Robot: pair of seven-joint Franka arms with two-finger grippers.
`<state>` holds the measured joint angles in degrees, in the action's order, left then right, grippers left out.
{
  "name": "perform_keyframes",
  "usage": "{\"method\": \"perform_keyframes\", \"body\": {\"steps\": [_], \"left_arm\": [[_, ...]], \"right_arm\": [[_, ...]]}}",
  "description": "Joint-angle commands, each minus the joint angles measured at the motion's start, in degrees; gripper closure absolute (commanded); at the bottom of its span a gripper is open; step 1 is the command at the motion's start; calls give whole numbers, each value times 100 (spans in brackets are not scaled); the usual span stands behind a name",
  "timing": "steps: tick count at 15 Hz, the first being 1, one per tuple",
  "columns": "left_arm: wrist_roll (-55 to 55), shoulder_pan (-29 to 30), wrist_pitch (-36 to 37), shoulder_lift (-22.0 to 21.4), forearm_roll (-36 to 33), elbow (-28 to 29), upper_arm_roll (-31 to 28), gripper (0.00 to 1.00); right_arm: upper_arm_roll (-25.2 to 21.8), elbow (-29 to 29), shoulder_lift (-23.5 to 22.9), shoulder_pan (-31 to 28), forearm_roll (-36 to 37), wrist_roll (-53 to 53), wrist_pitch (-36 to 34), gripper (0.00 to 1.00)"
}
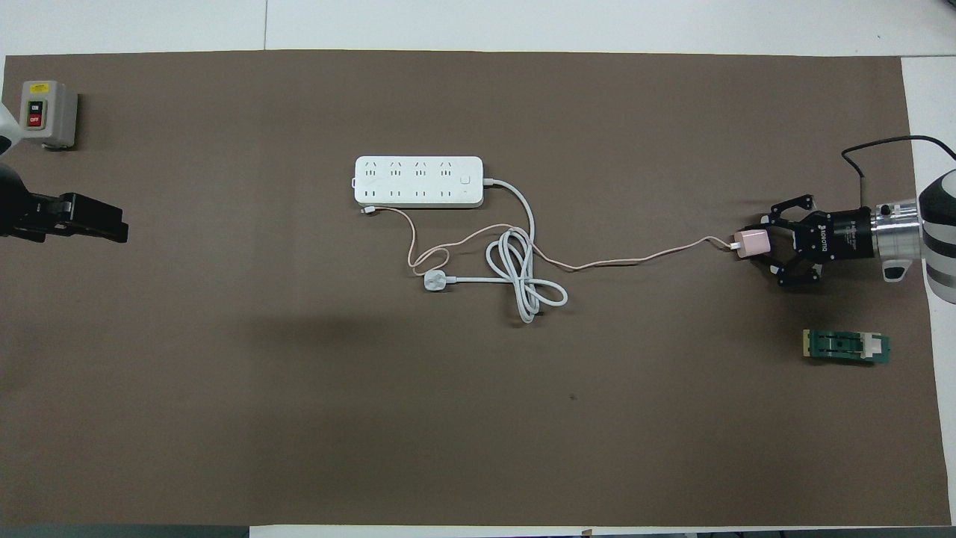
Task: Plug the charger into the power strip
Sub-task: 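Lift the charger with the right gripper while the left gripper reaches over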
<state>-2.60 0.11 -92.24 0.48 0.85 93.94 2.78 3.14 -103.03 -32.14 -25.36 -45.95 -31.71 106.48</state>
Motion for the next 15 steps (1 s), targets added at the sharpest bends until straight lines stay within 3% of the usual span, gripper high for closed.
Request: {"method": "perform_keyframes", "body": {"steps": [1,5,9,13,15], "left_arm": [[-39,-11,-92,-75,484,151,-59,0],[-432,444,-83,91,1554,186,-67,0],[-881,893,-48,329,2706,273,-67,0],[-1471,1061,-197,303,4428,818,-76,0],[-1498,982,-557,338,5079,1098,-68,0]], "right_arm": [[20,82,14,364,-28,-527,84,100],[29,195,427,733,-28,-1388,-161,100],[90,827,515,1234,-54,-2626,-557,100],[90,1145,726,2068,-475,-3744,-426,100],[99,1329,770,2490,-599,-4279,-32,100]]}}
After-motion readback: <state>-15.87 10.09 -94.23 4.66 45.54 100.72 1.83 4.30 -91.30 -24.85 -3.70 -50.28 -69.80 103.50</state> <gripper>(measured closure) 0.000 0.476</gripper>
